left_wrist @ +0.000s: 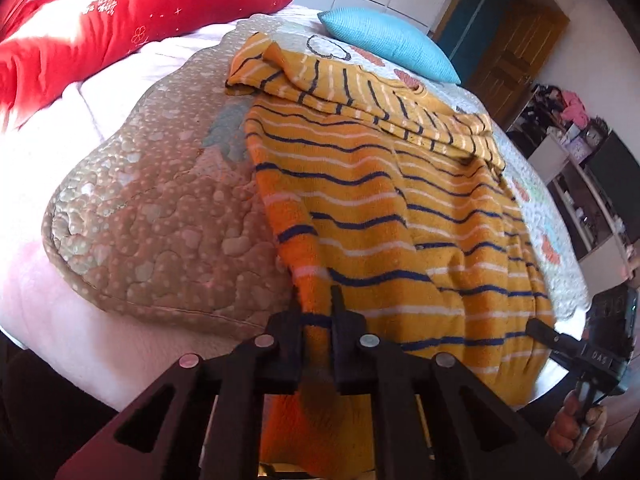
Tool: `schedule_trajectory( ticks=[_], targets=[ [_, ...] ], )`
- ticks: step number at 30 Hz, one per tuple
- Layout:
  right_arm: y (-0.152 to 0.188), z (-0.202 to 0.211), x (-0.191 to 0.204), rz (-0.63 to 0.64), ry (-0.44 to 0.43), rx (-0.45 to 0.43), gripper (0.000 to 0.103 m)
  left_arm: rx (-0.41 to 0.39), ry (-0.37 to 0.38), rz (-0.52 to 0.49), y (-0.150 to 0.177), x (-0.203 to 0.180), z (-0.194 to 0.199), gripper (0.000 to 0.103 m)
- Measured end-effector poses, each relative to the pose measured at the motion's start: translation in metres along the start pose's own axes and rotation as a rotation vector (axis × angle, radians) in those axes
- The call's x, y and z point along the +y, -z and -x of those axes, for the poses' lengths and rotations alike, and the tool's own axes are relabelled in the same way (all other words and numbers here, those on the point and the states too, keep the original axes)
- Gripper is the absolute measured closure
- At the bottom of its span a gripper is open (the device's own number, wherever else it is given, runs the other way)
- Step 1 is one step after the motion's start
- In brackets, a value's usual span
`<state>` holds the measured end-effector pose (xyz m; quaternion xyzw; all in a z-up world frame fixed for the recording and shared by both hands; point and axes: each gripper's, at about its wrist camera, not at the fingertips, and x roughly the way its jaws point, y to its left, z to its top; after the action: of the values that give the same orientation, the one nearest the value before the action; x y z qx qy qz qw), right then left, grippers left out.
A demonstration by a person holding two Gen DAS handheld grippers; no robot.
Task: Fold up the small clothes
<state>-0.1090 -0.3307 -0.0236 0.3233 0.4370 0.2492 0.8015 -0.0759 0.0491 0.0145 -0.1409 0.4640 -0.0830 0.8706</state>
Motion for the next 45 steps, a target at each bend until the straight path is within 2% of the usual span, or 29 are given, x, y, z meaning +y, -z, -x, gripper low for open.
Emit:
schedule_trajectory(
  ticks=[6,11,13,15,17,19,21,23,25,26,27,29,31,32,33,34,39,40,42,44,45],
  targets=[
    [0.015,0.036,-0.001,0.007,0.035,-0.015,0.093,-0.037,0.003,0.017,0.012,0.008,0.041,0.095],
    [0.027,0.042,-0.010,0.011,0.123,0.024,0.094,0.002,-0.062,0.004,0.030,0.015,0.043,0.096],
    [0.025,0.052,-0.008,0.027,0.133,0.019,0.092,0.009,-0.057,0.006,0.032,0.018,0.044,0.096],
    [0.018,0.069,0.000,0.068,0.159,-0.028,0.092,0.000,-0.037,0.004,0.032,0.021,0.049,0.096],
    [-0.004,0.082,0.011,0.130,0.234,-0.093,0.087,-0.031,-0.048,-0.016,0.029,0.020,0.056,0.093],
    [-0.035,0.084,0.023,0.180,0.296,-0.158,0.063,-0.060,-0.076,-0.047,0.024,0.015,0.060,0.084],
    [-0.075,0.073,0.033,0.226,0.319,-0.214,0.054,-0.090,-0.095,-0.065,0.016,0.009,0.062,0.061],
    [-0.120,0.050,0.039,0.275,0.360,-0.241,0.054,-0.127,-0.098,-0.072,0.008,0.003,0.066,0.056],
    [-0.168,0.021,0.037,0.281,0.388,-0.232,0.054,-0.151,-0.084,-0.080,-0.001,-0.005,0.071,0.055],
    [-0.189,0.003,0.037,0.280,0.405,-0.223,0.054,-0.164,-0.072,-0.085,-0.005,-0.008,0.074,0.050],
    [-0.210,-0.014,0.036,0.278,0.413,-0.205,0.054,-0.176,-0.064,-0.092,-0.007,-0.011,0.076,0.043],
    [-0.243,-0.049,0.031,0.270,0.439,-0.154,0.054,-0.199,-0.058,-0.108,-0.010,-0.015,0.079,0.034],
    [-0.269,-0.082,0.022,0.241,0.451,-0.078,0.054,-0.206,-0.063,-0.120,-0.012,-0.017,0.078,0.033],
    [-0.279,-0.096,0.018,0.228,0.470,-0.054,0.054,-0.200,-0.065,-0.122,-0.012,-0.017,0.076,0.033],
    [-0.289,-0.109,0.014,0.232,0.506,-0.041,0.068,-0.190,-0.065,-0.122,-0.012,-0.016,0.072,0.033],
    [-0.297,-0.119,0.012,0.247,0.546,-0.033,0.092,-0.180,-0.064,-0.117,-0.012,-0.013,0.069,0.033],
    [-0.336,-0.153,0.004,0.289,0.731,-0.058,0.093,-0.134,-0.065,-0.066,-0.009,0.004,0.053,0.033],
    [-0.340,-0.156,0.003,0.291,0.748,-0.062,0.093,-0.128,-0.066,-0.053,-0.009,0.008,0.051,0.033],
    [-0.344,-0.149,0.000,0.261,0.731,-0.065,0.092,-0.122,-0.069,-0.031,-0.007,0.015,0.050,0.033],
    [-0.336,-0.128,0.002,0.227,0.670,-0.102,0.078,-0.125,-0.076,-0.022,-0.006,0.022,0.051,0.033],
    [-0.329,-0.115,0.004,0.218,0.639,-0.119,0.055,-0.125,-0.080,-0.021,-0.006,0.026,0.051,0.033]
  ],
)
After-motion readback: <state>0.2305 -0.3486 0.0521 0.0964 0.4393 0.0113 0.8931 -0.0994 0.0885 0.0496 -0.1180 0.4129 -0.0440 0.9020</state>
